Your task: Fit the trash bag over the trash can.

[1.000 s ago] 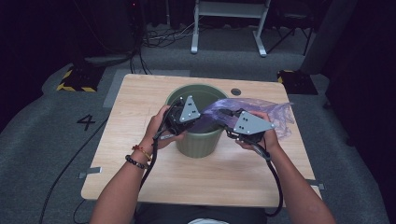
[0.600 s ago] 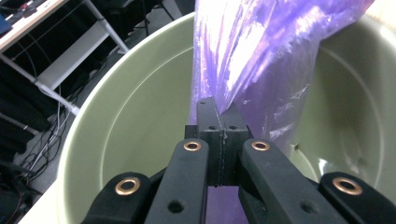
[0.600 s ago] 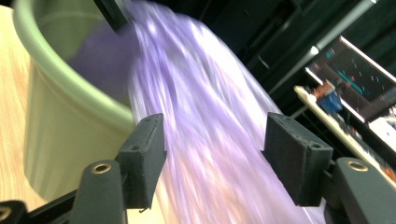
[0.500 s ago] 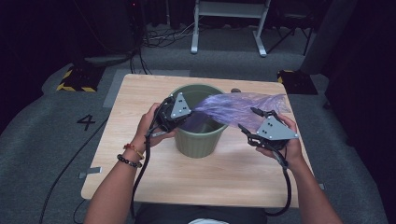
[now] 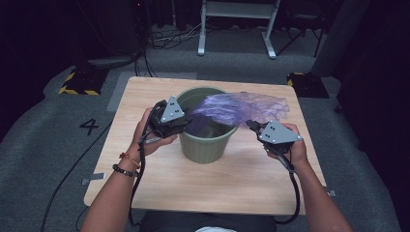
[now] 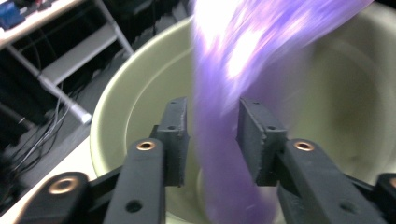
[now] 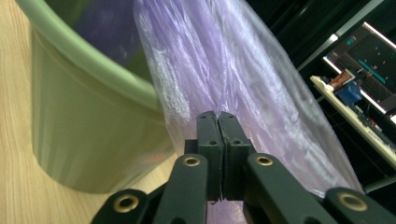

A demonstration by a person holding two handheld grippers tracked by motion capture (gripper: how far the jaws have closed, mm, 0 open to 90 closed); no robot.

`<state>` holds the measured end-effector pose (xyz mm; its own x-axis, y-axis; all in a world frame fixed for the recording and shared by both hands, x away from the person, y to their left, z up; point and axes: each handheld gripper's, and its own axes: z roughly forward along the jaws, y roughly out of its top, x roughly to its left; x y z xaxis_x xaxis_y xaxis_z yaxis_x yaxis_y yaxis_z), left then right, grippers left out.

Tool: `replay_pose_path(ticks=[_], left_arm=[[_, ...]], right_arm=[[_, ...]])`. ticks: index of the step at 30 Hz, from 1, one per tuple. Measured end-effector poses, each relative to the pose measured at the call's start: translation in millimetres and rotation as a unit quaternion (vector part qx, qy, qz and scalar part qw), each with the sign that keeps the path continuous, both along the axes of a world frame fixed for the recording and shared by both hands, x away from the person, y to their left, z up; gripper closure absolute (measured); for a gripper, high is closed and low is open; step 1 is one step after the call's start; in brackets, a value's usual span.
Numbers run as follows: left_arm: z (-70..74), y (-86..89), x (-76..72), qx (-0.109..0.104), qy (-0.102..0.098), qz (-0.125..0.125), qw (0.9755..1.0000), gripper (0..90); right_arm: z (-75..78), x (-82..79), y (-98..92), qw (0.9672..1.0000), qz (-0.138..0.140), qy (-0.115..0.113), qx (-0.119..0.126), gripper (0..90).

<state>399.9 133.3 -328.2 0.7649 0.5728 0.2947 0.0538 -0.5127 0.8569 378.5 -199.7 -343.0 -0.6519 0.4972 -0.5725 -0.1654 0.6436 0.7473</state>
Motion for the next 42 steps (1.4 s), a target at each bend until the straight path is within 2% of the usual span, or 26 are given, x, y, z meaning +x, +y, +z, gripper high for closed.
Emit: replay_pose_path(ticks=[1, 3, 6, 8, 10, 13, 15, 16, 18, 21, 25, 29, 31, 33, 37, 39, 42], left_arm=[[2.3, -1.8, -4.0, -0.007, -0.005, 0.0, 1.0, 46.8], [6.7, -7.5, -11.1, -0.011, -0.008, -0.016, 0.9998, 33.7], [10.2, -18.9, -18.3, -0.005, -0.016, -0.034, 0.9993, 28.2], [11.0, -26.7, -19.8, -0.001, -0.013, -0.044, 0.999, 28.0], [11.1, -34.6, -20.6, 0.007, -0.015, -0.043, 0.9989, 28.6], [10.9, -42.4, -20.6, 0.025, -0.022, -0.038, 0.9987, 45.1], [9.8, -45.2, -19.4, 0.041, -0.021, -0.048, 0.9978, 59.2], [8.9, -46.6, -19.3, 0.05, -0.022, -0.046, 0.9975, 62.3], [6.6, -47.9, -19.4, 0.066, -0.025, -0.044, 0.9966, 73.5], [3.8, -44.7, -19.5, 0.063, -0.022, -0.042, 0.9969, 88.1], [0.1, -34.9, -19.2, 0.056, -0.024, -0.031, 0.9977, 90.0], [-5.0, -22.2, -19.2, 0.043, -0.018, -0.015, 0.9988, 90.0], [-7.0, -15.4, -19.6, 0.035, -0.013, -0.011, 0.9992, 90.0], [-8.2, -8.5, -19.1, 0.03, -0.011, -0.005, 0.9995, 90.0], [-11.0, 1.8, -19.0, 0.016, -0.006, 0.003, 0.9999, 90.0], [-12.0, 5.1, -19.1, 0.015, -0.006, 0.008, 0.9998, 90.0], [-12.5, 10.2, -18.1, 0.011, -0.003, 0.013, 0.9999, 90.0]], right_arm=[[2.2, -0.5, 3.2, 1.0, 0.004, -0.002, -0.002, 90.0], [6.9, -1.7, 10.7, 0.9999, 0.008, -0.008, -0.009, 90.0], [14.0, -4.4, 21.8, 0.9995, 0.026, -0.009, -0.012, 90.0], [17.7, -6.9, 29.4, 0.9992, 0.037, -0.012, -0.014, 90.0], [21.0, -9.6, 36.3, 0.9987, 0.044, -0.014, -0.018, 90.0], [24.1, -14.3, 44.2, 0.9978, 0.059, -0.016, -0.023, 90.0], [25.2, -17.2, 47.7, 0.9974, 0.067, -0.015, -0.023, 90.0], [25.5, -18.5, 48.8, 0.9972, 0.07, -0.014, -0.021, 89.9], [25.9, -21.6, 48.9, 0.9973, 0.072, -0.013, -0.014, 85.6], [26.7, -25.4, 44.1, 0.9963, 0.086, 0.001, 0.004, 79.2], [27.5, -28.2, 35.2, 0.9952, 0.093, 0.016, 0.026, 74.8], [29.5, -30.3, 26.2, 0.9944, 0.09, 0.02, 0.052, 59.4], [30.2, -32.9, 17.1, 0.9935, 0.094, 0.017, 0.062, 54.2], [30.5, -34.7, 7.0, 0.9932, 0.087, 0.019, 0.075, 47.2], [25.9, -37.6, -12.2, 0.9924, 0.076, 0.023, 0.093, 40.2], [20.7, -37.4, -17.9, 0.9926, 0.072, 0.03, 0.093, 37.8], [10.0, -34.1, -19.9, 0.9931, 0.076, 0.04, 0.08, 36.8]])
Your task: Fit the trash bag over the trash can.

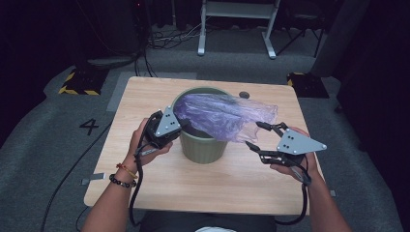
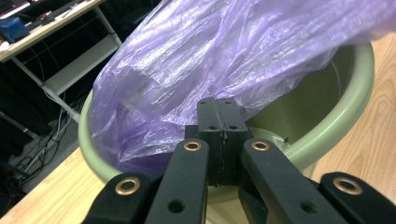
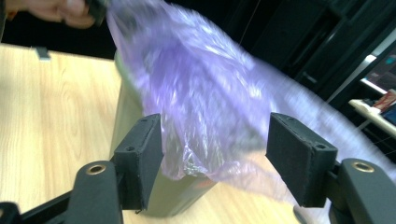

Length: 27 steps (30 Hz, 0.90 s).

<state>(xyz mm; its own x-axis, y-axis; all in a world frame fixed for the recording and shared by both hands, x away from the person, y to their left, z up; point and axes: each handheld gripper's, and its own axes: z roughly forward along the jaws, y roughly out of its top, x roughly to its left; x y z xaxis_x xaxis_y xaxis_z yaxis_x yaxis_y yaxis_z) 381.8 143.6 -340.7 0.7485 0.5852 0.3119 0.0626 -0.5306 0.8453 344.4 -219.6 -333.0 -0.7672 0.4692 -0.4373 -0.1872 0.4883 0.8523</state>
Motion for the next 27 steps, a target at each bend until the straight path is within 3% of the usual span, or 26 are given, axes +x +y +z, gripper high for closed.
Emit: replay_pose_path(ticks=[3, 5, 9, 12, 17, 22, 24, 27], left_arm=[[0.0, 5.8, 0.5, -0.015, 0.005, 0.003, 0.9999, 90.0], [-0.4, 9.7, 0.6, -0.028, 0.01, 0.002, 0.9996, 90.0], [-1.4, 15.5, -1.8, -0.038, 0.018, -0.002, 0.9991, 89.9], [0.0, 20.4, -5.9, -0.046, 0.018, -0.009, 0.9987, 87.2], [3.5, 26.8, -17.2, -0.061, 0.019, -0.021, 0.9977, 73.6], [13.3, 22.0, -31.0, -0.103, 0.018, -0.03, 0.9941, 40.6], [19.7, 14.9, -37.9, -0.108, 0.017, -0.053, 0.9926, 34.7], [29.9, -0.4, -49.4, -0.097, 0.004, -0.083, 0.9919, 27.6]], right_arm=[[-8.8, 2.3, 5.3, 0.9998, 0.012, 0.008, -0.014, 37.0], [-13.2, 2.9, 12.9, 0.9994, 0.016, 0.001, -0.032, 38.0], [-20.2, 8.0, 24.3, 0.9987, -0.014, -0.021, -0.044, 66.5], [-23.6, 9.4, 27.8, 0.9988, -0.008, -0.028, -0.04, 81.7], [-26.5, 6.4, 32.2, 0.9985, -0.005, -0.036, -0.04, 90.0], [-25.5, 4.2, 35.3, 0.9982, 0.001, -0.039, -0.047, 90.0], [-24.8, 3.0, 36.5, 0.9979, 0.0, -0.04, -0.05, 90.0], [-23.7, 1.6, 38.1, 0.9976, 0.002, -0.044, -0.054, 90.0]])
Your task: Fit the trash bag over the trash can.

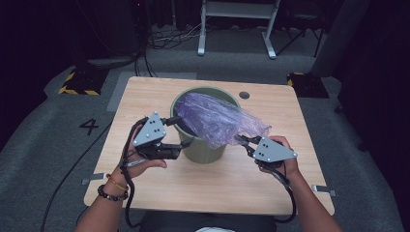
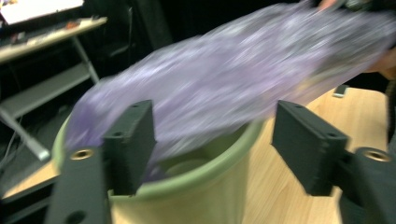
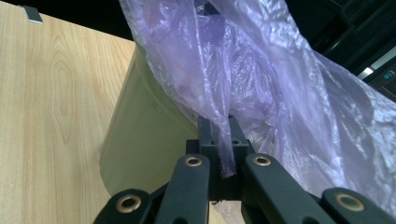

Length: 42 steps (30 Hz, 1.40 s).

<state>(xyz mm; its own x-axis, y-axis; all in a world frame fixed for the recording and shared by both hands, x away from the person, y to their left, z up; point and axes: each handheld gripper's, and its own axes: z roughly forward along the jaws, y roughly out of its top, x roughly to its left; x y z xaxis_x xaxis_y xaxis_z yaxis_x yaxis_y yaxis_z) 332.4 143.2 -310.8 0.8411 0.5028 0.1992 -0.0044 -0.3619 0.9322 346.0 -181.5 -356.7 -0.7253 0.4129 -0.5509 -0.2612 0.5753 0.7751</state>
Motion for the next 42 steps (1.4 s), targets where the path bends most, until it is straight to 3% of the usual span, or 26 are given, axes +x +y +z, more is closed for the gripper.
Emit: replay_pose_path(ticks=[6, 8, 10, 12, 13, 15, 17, 20, 25, 28, 36, 42], left_arm=[[14.3, -34.5, -15.8, 0.01, -0.007, -0.035, 0.9993, 20.5], [17.1, -46.8, -19.0, 0.022, -0.017, -0.028, 0.9992, 20.7], [18.5, -57.7, -18.9, 0.045, -0.029, -0.003, 0.9986, 22.6], [18.6, -63.5, -12.7, 0.06, -0.034, 0.018, 0.9974, 30.0], [17.9, -64.4, -8.7, 0.058, -0.027, 0.025, 0.9977, 35.3], [16.5, -63.6, -0.6, 0.067, -0.024, 0.026, 0.9971, 55.7], [15.1, -60.0, 5.5, 0.076, -0.029, 0.033, 0.9962, 71.6], [13.4, -48.7, 12.9, 0.07, -0.023, 0.055, 0.9958, 87.8], [8.6, -22.1, 20.3, 0.063, -0.01, 0.088, 0.9941, 89.8], [4.4, -5.7, 21.8, 0.049, 0.003, 0.106, 0.9931, 89.8], [-13.5, 31.5, 10.6, 0.011, 0.022, 0.129, 0.9914, 89.8], [-35.5, 54.3, 12.3, -0.018, 0.049, 0.145, 0.9881, 89.7]], right_arm=[[1.6, -2.5, 2.8, 0.9999, -0.004, -0.006, -0.01, 90.0], [2.2, -2.8, 2.9, 0.9999, -0.003, -0.007, -0.01, 90.0], [2.8, -3.4, 3.6, 0.9999, 0.001, -0.008, -0.009, 90.0], [2.6, -4.6, 4.0, 0.9999, 0.002, -0.007, -0.011, 90.0], [2.4, -5.0, 4.0, 0.9999, 0.002, -0.006, -0.011, 90.0], [1.7, -6.0, 3.4, 0.9999, 0.003, -0.007, -0.013, 90.0], [1.2, -6.8, 2.3, 0.9998, 0.004, -0.007, -0.015, 90.0], [0.1, -7.7, 0.0, 0.9998, 0.007, -0.004, -0.016, 90.0], [-3.3, -7.0, -3.1, 0.9998, 0.006, 0.002, -0.02, 90.0], [-3.7, -6.1, -5.0, 0.9998, 0.007, 0.004, -0.019, 90.0], [-11.5, -5.2, -7.0, 0.9995, 0.012, 0.015, -0.024, 90.0], [-21.0, 4.5, -14.5, 0.9991, 0.007, 0.039, -0.019, 90.0]])
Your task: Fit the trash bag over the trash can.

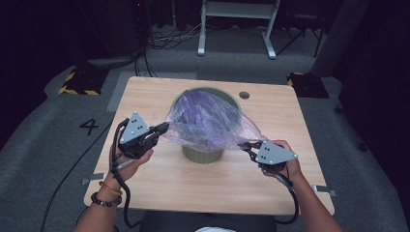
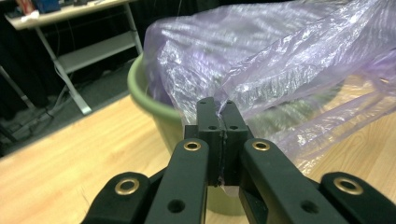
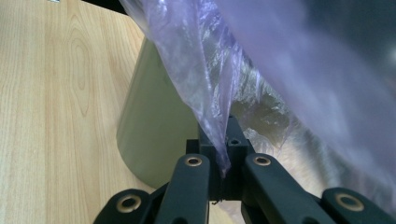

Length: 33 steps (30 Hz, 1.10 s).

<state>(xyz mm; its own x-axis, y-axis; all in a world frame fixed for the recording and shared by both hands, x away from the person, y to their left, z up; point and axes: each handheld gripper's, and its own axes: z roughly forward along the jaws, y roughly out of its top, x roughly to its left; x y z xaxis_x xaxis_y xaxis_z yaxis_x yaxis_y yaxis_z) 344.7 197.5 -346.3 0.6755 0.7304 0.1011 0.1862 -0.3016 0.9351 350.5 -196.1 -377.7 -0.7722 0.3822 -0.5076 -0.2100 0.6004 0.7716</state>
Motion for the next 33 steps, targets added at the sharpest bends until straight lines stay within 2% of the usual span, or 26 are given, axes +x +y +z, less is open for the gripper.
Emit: replay_pose_path(ticks=[3, 9, 10, 11, 12, 13, 14, 15, 17, 20, 22, 24, 25, 27, 30, 31, 32, 33], left_arm=[[-12.0, 1.9, 0.4, 0.012, -0.005, 0.014, 0.9998, 89.7], [-29.9, 0.0, 4.0, 0.01, -0.012, 0.02, 0.9997, 89.7], [-30.8, -1.1, 3.9, 0.008, -0.015, 0.021, 0.9996, 89.7], [-31.1, -1.7, 3.7, 0.007, -0.017, 0.018, 0.9997, 89.7], [-30.9, -2.8, 3.3, 0.008, -0.019, 0.018, 0.9996, 89.7], [-30.5, -4.1, 2.5, 0.012, -0.023, 0.019, 0.9995, 89.7], [-29.2, -6.3, 0.5, 0.012, -0.032, 0.018, 0.9993, 89.7], [-29.2, -6.3, 0.5, 0.012, -0.032, 0.018, 0.9993, 89.7], [-27.8, -8.0, -0.2, 0.015, -0.035, 0.019, 0.9991, 89.7], [-26.0, -10.0, -0.8, 0.019, -0.041, 0.02, 0.9988, 89.6], [-24.3, -10.5, -1.1, 0.021, -0.044, 0.021, 0.9986, 89.6], [-22.5, -11.0, -1.5, 0.02, -0.046, 0.023, 0.9984, 89.5], [-21.6, -11.3, -1.5, 0.019, -0.046, 0.023, 0.9985, 89.6], [-19.7, -11.9, -1.4, 0.021, -0.049, 0.025, 0.9982, 89.6], [-17.2, -13.3, -1.0, 0.023, -0.052, 0.024, 0.9981, 89.6], [-16.5, -13.8, -0.5, 0.024, -0.052, 0.024, 0.9981, 89.6], [-15.7, -13.9, 0.1, 0.025, -0.053, 0.025, 0.998, 89.6], [-15.1, -13.9, 0.8, 0.024, -0.052, 0.025, 0.998, 89.6]], right_arm=[[-6.7, 3.8, -1.8, 0.9999, -0.005, 0.008, -0.004, 90.0], [-21.9, 13.1, -2.8, 0.9994, -0.019, 0.015, -0.022, 90.0], [-23.9, 13.9, -3.4, 0.9994, -0.019, 0.017, -0.024, 87.7], [-25.2, 13.9, -4.1, 0.9994, -0.016, 0.019, -0.023, 80.2], [-25.5, 13.1, -4.7, 0.9995, -0.018, 0.018, -0.018, 71.8], [-24.6, 11.6, -5.8, 0.9996, -0.017, 0.019, -0.014, 67.9], [-20.7, 4.5, -8.7, 0.9998, 0.001, 0.017, -0.003, 60.6], [-20.7, 4.5, -8.7, 0.9998, 0.001, 0.017, -0.003, 60.6], [-14.4, -4.7, -10.7, 0.9999, 0.006, 0.009, 0.004, 50.9], [-3.5, -19.2, -16.1, 0.9994, 0.026, -0.003, 0.022, 44.4], [4.9, -27.6, -21.2, 0.9984, 0.038, -0.008, 0.041, 44.3], [13.3, -35.4, -25.2, 0.9975, 0.043, -0.018, 0.053, 44.2], [20.8, -41.2, -28.2, 0.9961, 0.047, -0.029, 0.069, 44.2], [23.9, -42.8, -29.5, 0.9951, 0.054, -0.03, 0.077, 44.3], [29.6, -44.6, -31.0, 0.9931, 0.049, -0.046, 0.096, 45.3], [30.7, -44.8, -31.1, 0.9923, 0.049, -0.049, 0.103, 45.5], [32.4, -45.8, -32.2, 0.9896, 0.052, -0.061, 0.119, 47.2], [32.4, -45.8, -32.2, 0.9896, 0.052, -0.061, 0.119, 47.2]])
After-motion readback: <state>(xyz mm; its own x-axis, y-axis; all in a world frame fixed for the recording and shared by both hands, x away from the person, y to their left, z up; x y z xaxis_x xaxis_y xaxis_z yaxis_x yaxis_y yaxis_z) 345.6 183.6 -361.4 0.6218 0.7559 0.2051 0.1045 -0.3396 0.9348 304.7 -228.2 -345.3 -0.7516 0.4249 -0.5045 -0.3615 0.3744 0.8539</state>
